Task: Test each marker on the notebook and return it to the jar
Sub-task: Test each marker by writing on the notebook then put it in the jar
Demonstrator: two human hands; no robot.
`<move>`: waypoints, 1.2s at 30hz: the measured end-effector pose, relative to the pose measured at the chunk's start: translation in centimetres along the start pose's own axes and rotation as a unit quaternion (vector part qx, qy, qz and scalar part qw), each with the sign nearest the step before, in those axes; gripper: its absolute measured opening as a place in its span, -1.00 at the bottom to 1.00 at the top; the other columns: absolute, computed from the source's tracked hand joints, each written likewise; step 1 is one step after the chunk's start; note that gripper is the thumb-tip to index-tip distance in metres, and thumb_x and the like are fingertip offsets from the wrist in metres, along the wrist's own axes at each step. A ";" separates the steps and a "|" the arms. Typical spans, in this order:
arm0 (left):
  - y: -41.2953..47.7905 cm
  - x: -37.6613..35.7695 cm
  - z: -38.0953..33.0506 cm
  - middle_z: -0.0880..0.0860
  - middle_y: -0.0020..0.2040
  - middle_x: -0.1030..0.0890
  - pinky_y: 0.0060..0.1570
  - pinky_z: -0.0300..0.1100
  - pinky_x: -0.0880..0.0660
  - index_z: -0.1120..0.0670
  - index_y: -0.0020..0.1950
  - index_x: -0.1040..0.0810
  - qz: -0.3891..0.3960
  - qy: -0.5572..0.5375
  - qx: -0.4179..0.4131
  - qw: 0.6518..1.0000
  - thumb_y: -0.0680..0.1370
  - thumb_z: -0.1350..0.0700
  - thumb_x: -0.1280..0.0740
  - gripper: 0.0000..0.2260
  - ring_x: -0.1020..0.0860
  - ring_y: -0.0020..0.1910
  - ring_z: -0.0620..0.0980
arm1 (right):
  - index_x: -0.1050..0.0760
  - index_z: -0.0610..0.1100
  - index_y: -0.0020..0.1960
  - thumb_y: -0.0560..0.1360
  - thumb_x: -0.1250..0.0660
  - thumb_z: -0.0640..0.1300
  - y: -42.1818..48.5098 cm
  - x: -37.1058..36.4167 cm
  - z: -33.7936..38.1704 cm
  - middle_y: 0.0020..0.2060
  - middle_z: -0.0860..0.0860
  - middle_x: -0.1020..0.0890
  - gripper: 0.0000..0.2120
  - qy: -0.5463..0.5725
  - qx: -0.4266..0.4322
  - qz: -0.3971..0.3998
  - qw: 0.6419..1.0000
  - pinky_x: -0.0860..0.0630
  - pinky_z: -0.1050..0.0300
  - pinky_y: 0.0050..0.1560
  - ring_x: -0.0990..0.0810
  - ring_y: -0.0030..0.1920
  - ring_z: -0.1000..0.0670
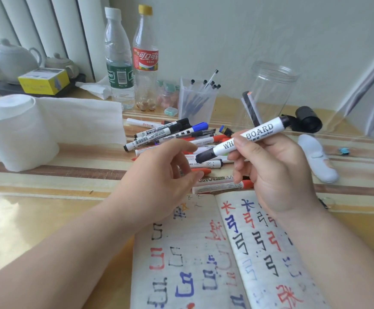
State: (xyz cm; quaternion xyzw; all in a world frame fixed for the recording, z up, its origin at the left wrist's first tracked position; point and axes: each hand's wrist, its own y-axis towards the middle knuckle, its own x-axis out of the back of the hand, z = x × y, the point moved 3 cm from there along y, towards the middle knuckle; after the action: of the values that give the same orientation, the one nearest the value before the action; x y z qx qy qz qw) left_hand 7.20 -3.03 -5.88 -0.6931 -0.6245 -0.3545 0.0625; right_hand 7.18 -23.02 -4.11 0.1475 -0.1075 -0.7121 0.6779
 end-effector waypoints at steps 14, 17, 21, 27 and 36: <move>-0.9 -0.9 -1.6 -0.26 -0.17 -0.55 -0.27 -0.27 -0.43 -0.20 0.05 -0.51 0.045 0.083 -0.004 0.996 0.57 -0.16 -0.37 -0.87 -0.50 -0.19 -0.28 | -0.60 0.01 -0.20 0.43 -0.48 -0.11 4.0 0.0 6.3 -0.36 0.11 -0.66 -0.92 -0.217 0.119 -0.086 0.965 -0.45 0.20 -0.33 -0.55 -0.41 0.13; -0.8 -0.9 -1.6 -0.26 -0.15 -0.54 -0.17 -0.25 -0.51 -0.18 0.08 -0.54 0.062 0.092 -0.006 0.994 0.60 -0.13 -0.34 -0.90 -0.50 -0.16 -0.28 | -0.59 0.07 -0.20 0.40 -0.49 -0.11 7.6 1.1 8.5 -0.30 0.13 -0.67 -0.89 -0.242 0.156 -0.163 0.944 -0.51 0.10 -0.28 -0.61 -0.29 0.10; -0.6 -0.8 -1.4 -0.24 -0.13 -0.55 -0.18 -0.29 -0.48 -0.18 0.07 -0.53 0.059 0.102 -0.002 0.993 0.61 -0.13 -0.33 -0.91 -0.51 -0.15 -0.27 | -0.54 0.02 -0.27 0.37 -0.43 -0.16 12.4 2.9 8.7 -0.33 0.09 -0.64 -0.88 -0.287 0.132 -0.251 0.915 -0.64 -0.17 -0.20 -0.56 -0.32 0.03; -0.5 -1.0 -1.3 -0.23 -0.14 -0.55 -0.21 -0.31 -0.45 -0.19 0.07 -0.53 0.068 0.108 0.002 0.992 0.61 -0.14 -0.32 -0.91 -0.52 -0.15 -0.24 | -0.59 -0.05 0.19 0.44 -0.43 -0.09 14.0 4.0 5.3 -0.19 0.10 -0.67 -0.68 -0.276 0.061 -0.278 0.918 -0.66 -0.22 0.05 -0.72 -0.10 -0.07; 0.0 -0.3 -0.7 -0.20 -0.18 -0.59 -0.22 -0.20 -0.55 -0.11 -0.06 -0.58 0.025 0.107 0.053 0.993 0.61 0.04 -0.33 -0.92 -0.54 -0.22 -0.22 | -0.59 0.13 -0.18 0.48 -0.50 -0.13 6.1 1.5 2.6 -0.30 0.17 -0.65 -0.82 -0.442 -0.004 -0.031 0.897 -0.50 0.24 -0.20 -0.57 -0.35 0.22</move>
State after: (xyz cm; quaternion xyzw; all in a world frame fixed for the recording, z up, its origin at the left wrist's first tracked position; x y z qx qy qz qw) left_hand 6.93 -3.64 -5.49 -0.6622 -0.6147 -0.3915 0.1742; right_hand 11.89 -25.00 0.36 -0.1812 -0.3887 -0.7253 0.5386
